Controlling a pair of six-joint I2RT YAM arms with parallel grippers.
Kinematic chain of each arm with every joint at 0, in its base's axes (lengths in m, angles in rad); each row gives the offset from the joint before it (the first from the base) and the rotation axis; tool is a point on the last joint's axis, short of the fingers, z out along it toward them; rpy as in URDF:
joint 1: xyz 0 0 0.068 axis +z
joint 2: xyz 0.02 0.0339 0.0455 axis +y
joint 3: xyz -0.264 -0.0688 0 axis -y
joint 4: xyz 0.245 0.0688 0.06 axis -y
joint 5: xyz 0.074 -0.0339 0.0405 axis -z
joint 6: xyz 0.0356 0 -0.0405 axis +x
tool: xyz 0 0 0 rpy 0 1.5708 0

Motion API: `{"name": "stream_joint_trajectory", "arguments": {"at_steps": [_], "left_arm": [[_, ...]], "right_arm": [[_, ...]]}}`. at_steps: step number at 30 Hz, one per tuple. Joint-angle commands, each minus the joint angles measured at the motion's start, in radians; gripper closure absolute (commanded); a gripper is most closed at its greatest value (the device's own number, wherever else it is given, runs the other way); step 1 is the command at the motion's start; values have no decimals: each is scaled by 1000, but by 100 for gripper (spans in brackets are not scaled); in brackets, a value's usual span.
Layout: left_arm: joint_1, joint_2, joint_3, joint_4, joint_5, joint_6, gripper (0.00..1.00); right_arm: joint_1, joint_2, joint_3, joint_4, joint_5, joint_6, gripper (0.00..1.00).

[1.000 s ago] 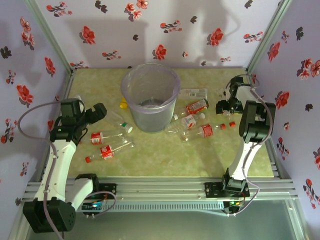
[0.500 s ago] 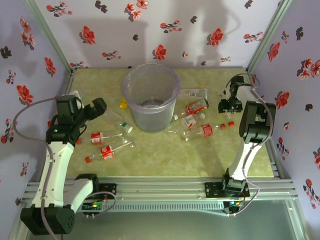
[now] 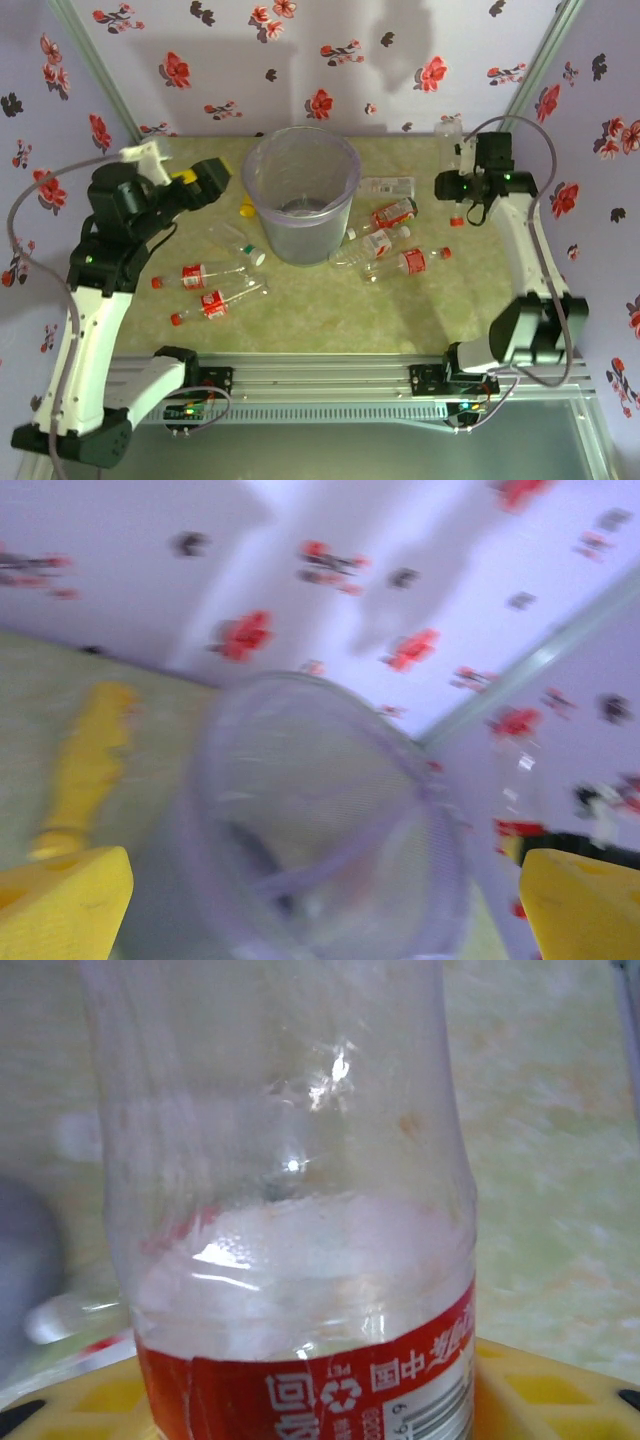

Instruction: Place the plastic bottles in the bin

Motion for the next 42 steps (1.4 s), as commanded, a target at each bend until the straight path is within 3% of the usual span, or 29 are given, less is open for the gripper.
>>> {"name": "stream_joint_trajectory", "arguments": {"at_steps": [1, 7, 12, 22, 27, 34, 37, 41, 42], "left_arm": [[-131, 111, 119, 79, 52, 30, 0], [-330, 368, 304, 177, 131, 18, 1], [-439, 555, 419, 259, 195, -22, 1], [-473, 694, 477, 327, 191, -72, 5], [-475, 725, 508, 353, 191, -80, 22], [-473, 733, 527, 358, 190, -75, 55], [-466, 740, 543, 365, 191, -79, 62], [-439, 742, 558, 395, 191, -103, 66], [-430, 741, 565, 400, 191, -107, 65]], "right_arm": [[57, -128, -20, 27, -115, 73, 43], [268, -249, -38, 85, -240, 124, 43], [382, -261, -55, 148, -296, 149, 43], [430, -266, -85, 236, -435, 173, 42], [435, -258, -92, 231, -433, 167, 41], [435, -244, -83, 228, -420, 160, 40], [435, -241, -70, 227, -419, 158, 31], [425, -257, -44, 198, -359, 156, 4], [418, -263, -36, 188, -339, 158, 1]]}}
